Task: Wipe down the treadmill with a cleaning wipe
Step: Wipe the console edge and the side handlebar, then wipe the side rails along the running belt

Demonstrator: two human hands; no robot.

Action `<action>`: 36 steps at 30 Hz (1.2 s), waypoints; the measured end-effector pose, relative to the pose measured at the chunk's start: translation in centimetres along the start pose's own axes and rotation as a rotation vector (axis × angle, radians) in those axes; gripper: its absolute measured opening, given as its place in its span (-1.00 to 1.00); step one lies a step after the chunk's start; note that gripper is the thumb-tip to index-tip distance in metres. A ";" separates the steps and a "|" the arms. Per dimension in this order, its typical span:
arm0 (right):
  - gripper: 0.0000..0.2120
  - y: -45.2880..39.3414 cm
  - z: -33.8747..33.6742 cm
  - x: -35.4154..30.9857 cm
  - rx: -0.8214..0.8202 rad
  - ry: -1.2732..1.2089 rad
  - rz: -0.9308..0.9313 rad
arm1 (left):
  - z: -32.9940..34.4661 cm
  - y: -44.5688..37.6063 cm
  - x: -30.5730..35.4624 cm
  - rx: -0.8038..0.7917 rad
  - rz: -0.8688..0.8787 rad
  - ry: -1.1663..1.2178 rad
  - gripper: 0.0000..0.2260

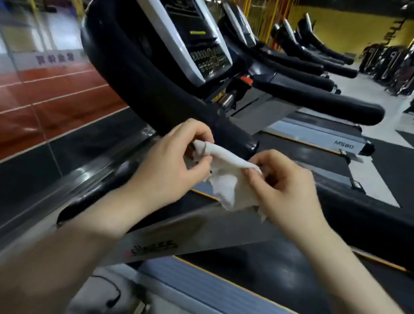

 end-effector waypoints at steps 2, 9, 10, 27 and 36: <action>-0.92 2.4 4.0 1.6 -0.018 -0.128 0.159 | -0.1 3.1 -2.2 -0.015 -0.021 0.027 -0.78; -0.76 13.1 18.5 8.7 -0.127 -0.834 0.984 | 4.4 16.2 -12.3 -0.283 -0.152 0.006 -0.83; -0.66 14.7 20.3 9.5 -0.146 -0.965 1.108 | 5.4 18.2 -13.4 -0.343 -0.191 -0.003 -0.84; -0.82 30.9 36.3 38.0 -0.115 -0.287 1.329 | 26.7 42.0 -37.6 -0.831 -0.739 -0.176 -0.64; -0.82 30.7 47.7 54.2 -0.256 0.070 0.880 | 36.2 48.4 -55.2 -0.738 -0.942 -0.278 -0.47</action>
Point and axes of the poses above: each hand's wrist, its own y-axis away from the middle knuckle, its own z-axis out of the palm, x = y × z, the point moved 2 cm from there along -y, towards the middle knuckle, and after that the axes turned 4 degrees about -y, right-handed, at the moved point
